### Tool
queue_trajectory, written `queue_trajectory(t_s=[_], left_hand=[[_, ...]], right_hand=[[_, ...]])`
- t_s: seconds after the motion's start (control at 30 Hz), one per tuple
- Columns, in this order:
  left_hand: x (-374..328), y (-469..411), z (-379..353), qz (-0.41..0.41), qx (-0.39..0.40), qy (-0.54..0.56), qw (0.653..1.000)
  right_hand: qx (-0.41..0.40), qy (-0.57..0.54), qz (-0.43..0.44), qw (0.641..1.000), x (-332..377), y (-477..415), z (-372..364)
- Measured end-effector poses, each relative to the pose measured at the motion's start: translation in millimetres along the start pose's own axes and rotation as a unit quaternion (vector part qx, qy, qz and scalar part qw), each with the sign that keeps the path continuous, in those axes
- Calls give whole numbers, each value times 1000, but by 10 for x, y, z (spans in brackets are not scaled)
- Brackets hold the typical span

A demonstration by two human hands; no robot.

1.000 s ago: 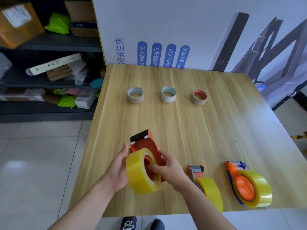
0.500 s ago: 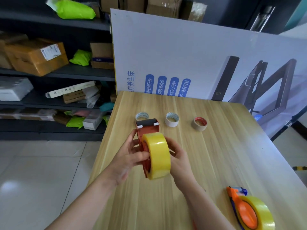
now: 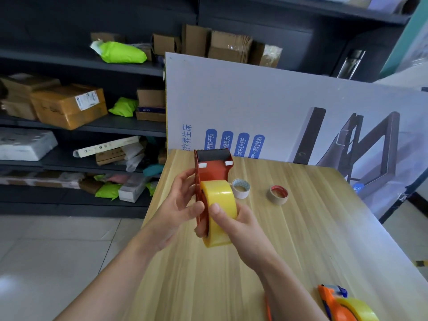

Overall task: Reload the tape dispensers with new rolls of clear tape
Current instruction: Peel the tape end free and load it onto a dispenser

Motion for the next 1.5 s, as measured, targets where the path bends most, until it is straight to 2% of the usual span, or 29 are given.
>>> queue_trajectory(t_s=[0.1,0.17,0.2,0.27,0.33,0.47,0.6,0.67,0.8,0.93,1.37,1.5], left_hand=[[-127,-15,-28,7,-55,7,998],[-257,-26,-53,-19,-114,-75,990],[-324,-36,-56,-44,-139,-152,977],[-481,-46,-47,-82,-166,-319,929],[-638,-53,-44,-93,-163,-422,887],[-748,-39,-58,-109,-126,-471,866],[-727,-74,-72,-183,-160,-581,777],[-745,-107,-83,-204,-183,-604,748],[-786,-184,-92,-185,-182,-592,763],[-878,-266,-31,-177,-202,-608,747],[-971,-399,74,-76,-217,-615,754],[-1028,-423,119,-63,-216,-609,761]], right_hand=[[-14,13,19,1000,45,7,-4],[-17,28,24,999,61,9,-15],[-18,33,25,999,69,11,-26],[-26,33,30,999,62,8,-21],[-33,42,28,998,65,10,-8],[-39,67,21,997,79,28,-9],[-32,74,21,997,106,62,-24],[-20,65,21,997,125,84,-37],[1,67,23,998,158,118,-55],[9,82,19,996,158,147,-57],[4,121,26,992,79,116,-45],[30,144,14,989,37,98,-40]])
Point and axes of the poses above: each hand's wrist, its own y-axis away from the middle knuckle, its own z-axis out of the back of the hand, x = y × z, the point moved 1 cm from there along -y, towards the middle knuckle, and after that the axes turned 12 degrees about -y, right-handed, at the moved point
